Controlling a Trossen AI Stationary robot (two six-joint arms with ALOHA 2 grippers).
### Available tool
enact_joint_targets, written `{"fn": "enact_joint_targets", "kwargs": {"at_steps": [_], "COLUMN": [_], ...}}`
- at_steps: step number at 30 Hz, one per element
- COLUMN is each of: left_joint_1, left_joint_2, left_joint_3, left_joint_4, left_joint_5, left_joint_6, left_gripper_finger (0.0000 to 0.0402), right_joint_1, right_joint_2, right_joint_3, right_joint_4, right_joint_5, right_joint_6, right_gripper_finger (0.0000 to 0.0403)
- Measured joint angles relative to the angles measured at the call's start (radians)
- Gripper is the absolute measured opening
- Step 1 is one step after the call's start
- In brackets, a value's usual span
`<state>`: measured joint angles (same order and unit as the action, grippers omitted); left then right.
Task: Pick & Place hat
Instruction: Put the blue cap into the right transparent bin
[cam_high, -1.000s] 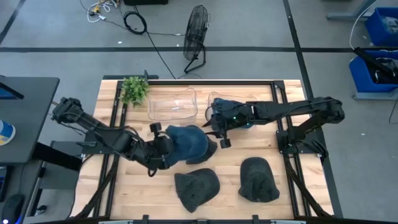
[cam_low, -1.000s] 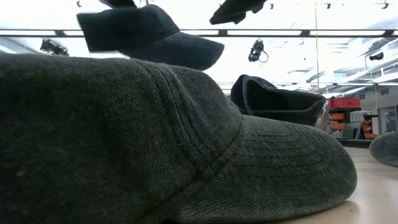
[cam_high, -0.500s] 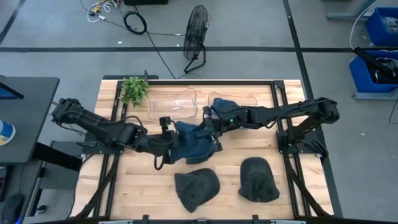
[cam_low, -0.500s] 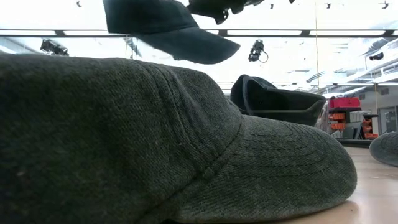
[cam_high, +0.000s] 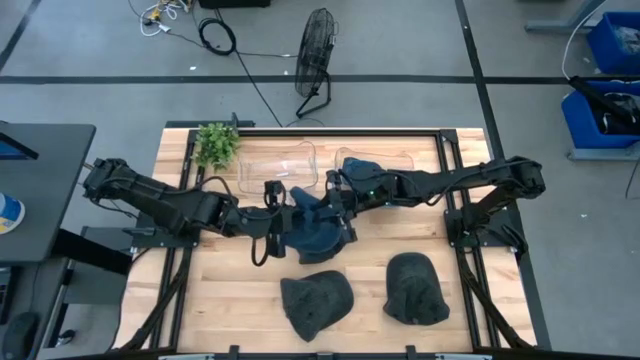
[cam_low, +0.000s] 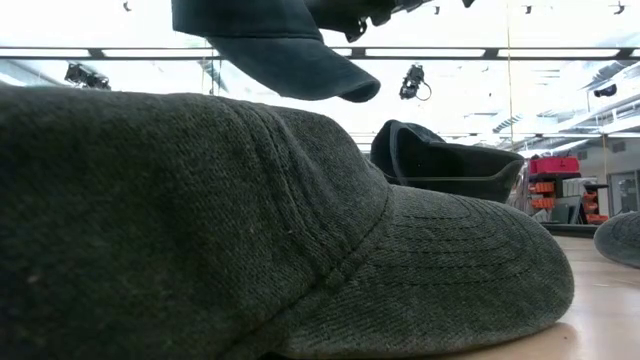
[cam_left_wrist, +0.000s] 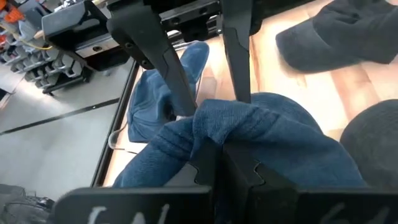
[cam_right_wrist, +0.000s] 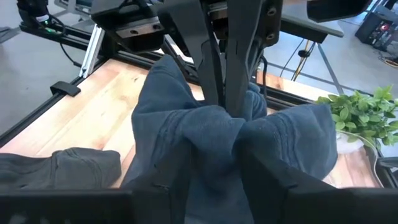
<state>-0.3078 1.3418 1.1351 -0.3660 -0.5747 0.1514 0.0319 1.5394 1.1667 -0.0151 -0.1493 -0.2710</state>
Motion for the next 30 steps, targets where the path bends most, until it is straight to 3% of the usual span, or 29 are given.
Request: {"fn": "enact_joint_targets", "kwargs": {"at_steps": [9, 14, 22, 26, 30], "left_joint_1": [0.000, 0.005, 0.004, 0.004, 0.004], "left_joint_2": [0.000, 0.000, 0.000, 0.000, 0.000], "left_joint_3": [0.000, 0.000, 0.000, 0.000, 0.000], "left_joint_4": [-0.003, -0.007, -0.019, -0.019, -0.020], "left_joint_5": [0.002, 0.003, 0.003, -0.009, -0.016], "left_joint_6": [-0.009, -0.063, -0.093, -0.129, -0.171], "left_gripper_finger": [0.0014, 0.0032, 0.0133, 0.0164, 0.0171], "right_joint_1": [0.000, 0.000, 0.001, 0.001, 0.001], "right_joint_2": [0.000, 0.000, 0.001, -0.001, -0.036], "right_joint_3": [0.001, 0.003, 0.003, 0.003, 0.009], "right_joint_4": [-0.013, -0.057, -0.180, -0.224, -0.289], "right_joint_5": [0.007, 0.047, 0.086, 0.173, 0.288], "right_joint_6": [0.000, 0.034, 0.083, 0.089, 0.047], "right_gripper_finger": [0.0013, 0.0016, 0.0004, 0.0002, 0.0001]}}
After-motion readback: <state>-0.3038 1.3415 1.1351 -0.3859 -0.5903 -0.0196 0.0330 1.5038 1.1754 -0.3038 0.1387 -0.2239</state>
